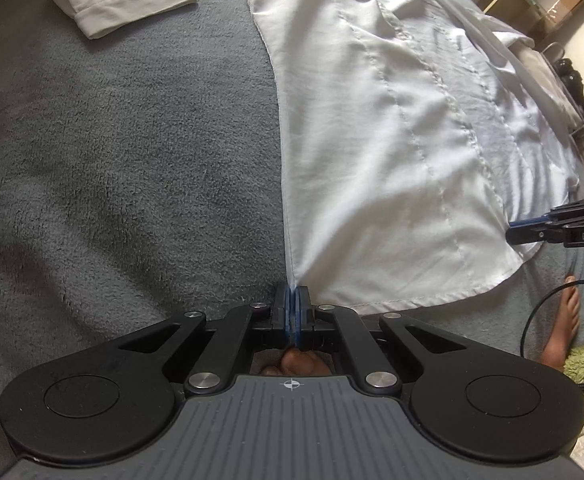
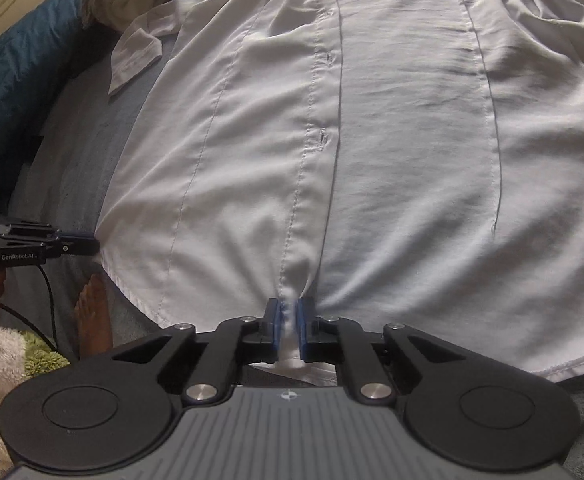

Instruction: Fold clothes

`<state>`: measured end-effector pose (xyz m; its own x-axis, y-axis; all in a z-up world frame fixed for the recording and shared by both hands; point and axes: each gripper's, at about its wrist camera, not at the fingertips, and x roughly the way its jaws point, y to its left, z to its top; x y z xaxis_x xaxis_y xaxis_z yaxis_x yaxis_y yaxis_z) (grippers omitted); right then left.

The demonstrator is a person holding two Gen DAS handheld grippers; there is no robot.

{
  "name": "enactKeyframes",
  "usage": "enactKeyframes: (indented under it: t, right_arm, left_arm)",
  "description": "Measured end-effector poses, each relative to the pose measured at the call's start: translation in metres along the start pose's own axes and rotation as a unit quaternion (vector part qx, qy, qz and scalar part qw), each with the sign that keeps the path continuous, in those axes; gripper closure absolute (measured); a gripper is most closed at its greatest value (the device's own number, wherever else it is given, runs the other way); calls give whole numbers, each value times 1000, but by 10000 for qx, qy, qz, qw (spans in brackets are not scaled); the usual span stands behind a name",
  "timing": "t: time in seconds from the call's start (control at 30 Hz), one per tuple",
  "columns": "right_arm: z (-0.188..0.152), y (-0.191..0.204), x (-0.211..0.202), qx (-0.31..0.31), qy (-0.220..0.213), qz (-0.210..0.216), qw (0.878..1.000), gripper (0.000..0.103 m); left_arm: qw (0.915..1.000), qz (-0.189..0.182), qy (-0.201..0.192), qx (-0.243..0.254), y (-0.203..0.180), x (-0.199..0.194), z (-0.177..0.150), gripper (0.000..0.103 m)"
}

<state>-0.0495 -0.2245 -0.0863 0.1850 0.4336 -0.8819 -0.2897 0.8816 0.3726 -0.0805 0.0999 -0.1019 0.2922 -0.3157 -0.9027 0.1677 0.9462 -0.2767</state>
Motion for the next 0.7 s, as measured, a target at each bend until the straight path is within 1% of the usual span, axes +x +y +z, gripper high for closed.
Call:
enactKeyframes:
  t: [0.13,0.17,0.27,0.37,0.43,0.53,0.57,0.6,0.63,0.67,0.7]
  right_arm:
    - [0,5,-4,-192,-24,-151,9997,100]
    - [1,4,-3,-168,7,-177,9997,100]
    - [4,4,1,-144,63,-216,9996,100]
    - [4,5,3,-228,108,-276,9993,99]
    - [4,3,4,-163,169,-256,9994,98]
    - [7,-3,2,71,240,-114,9996,93]
    - [8,-4,2,91,260,-95,9996,91]
    - [8,-4,1,89,278,-83,9995,87]
    - [9,-3,0,82,295,-72,9995,84]
    - [10,-2,-1,63,308,-66,9995,79]
    - [10,-1,-3,27,314,-74,9995,73]
  left_arm:
    - [9978,286,73,601,-19,-2,0,103]
    - [9973,341,95,650,-19,1,0,103]
    - [9983,294,167,472,-13,9,3,103]
    - [9984,297,189,446,-11,11,4,102]
    - [9982,338,248,437,-11,11,5,99]
    - [9985,358,354,229,-7,11,8,94]
    - [9987,331,356,169,-6,10,8,90]
    - [9988,313,353,126,-5,9,8,86]
    - [9987,354,330,150,-6,7,7,84]
    - [9981,480,300,229,-9,4,7,79]
    - [9973,605,271,309,-11,1,6,71]
